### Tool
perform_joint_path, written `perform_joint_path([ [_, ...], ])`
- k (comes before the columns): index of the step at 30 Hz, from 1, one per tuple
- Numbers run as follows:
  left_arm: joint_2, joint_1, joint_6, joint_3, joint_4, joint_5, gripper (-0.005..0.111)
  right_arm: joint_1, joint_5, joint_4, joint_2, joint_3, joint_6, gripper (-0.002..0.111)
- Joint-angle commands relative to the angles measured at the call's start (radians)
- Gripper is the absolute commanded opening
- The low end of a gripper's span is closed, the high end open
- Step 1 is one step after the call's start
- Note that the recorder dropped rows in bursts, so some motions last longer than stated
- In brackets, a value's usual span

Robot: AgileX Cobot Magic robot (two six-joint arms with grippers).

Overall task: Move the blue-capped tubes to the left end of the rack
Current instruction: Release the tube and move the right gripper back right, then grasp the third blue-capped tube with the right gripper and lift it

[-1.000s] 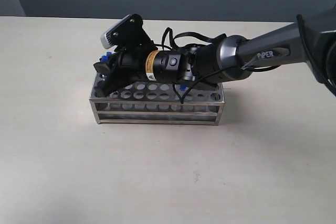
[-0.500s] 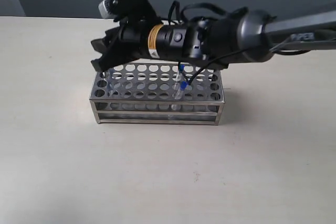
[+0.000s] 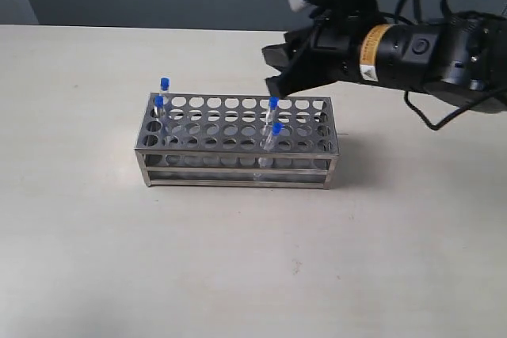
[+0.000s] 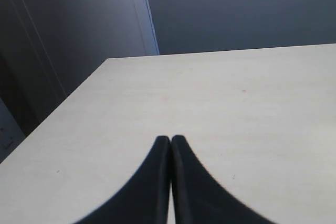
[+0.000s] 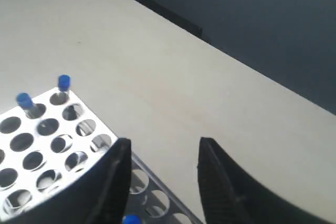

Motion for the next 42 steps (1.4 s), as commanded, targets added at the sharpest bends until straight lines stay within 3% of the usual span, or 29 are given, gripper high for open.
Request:
perform_joint_path([
  [1, -0.005, -0.003, -0.004, -0.003, 0.002, -0.004, 0.001, -0.096, -0.177, -0.034, -0.003, 0.054, -0.012, 0.041],
  [4, -0.005, -0.003, -0.004, -0.003, 0.002, -0.004, 0.001, -0.099, -0.178, -0.146, -0.003, 0.058, 0.039, 0.041],
  [9, -0.005, -0.003, -0.004, -0.003, 0.002, -0.004, 0.001, -0.099, -0.277, -0.417, -0.003, 0.094, 0.331, 0.041],
  [17, -0.005, -0.003, -0.004, -0.003, 0.002, -0.004, 0.001, -0.097, -0.362, -0.372, -0.003, 0.2, 0.311, 0.041],
  [25, -0.005, -0.003, -0.004, -0.003, 0.002, -0.004, 0.001, -0.097, -0.331, -0.207, -0.003, 0.205, 0.123, 0.041],
  [42, -0.005, -0.003, -0.004, -0.003, 0.002, -0.004, 0.001, -0.097, -0.442, -0.114, 0.172, 0.205, 0.045, 0.041],
])
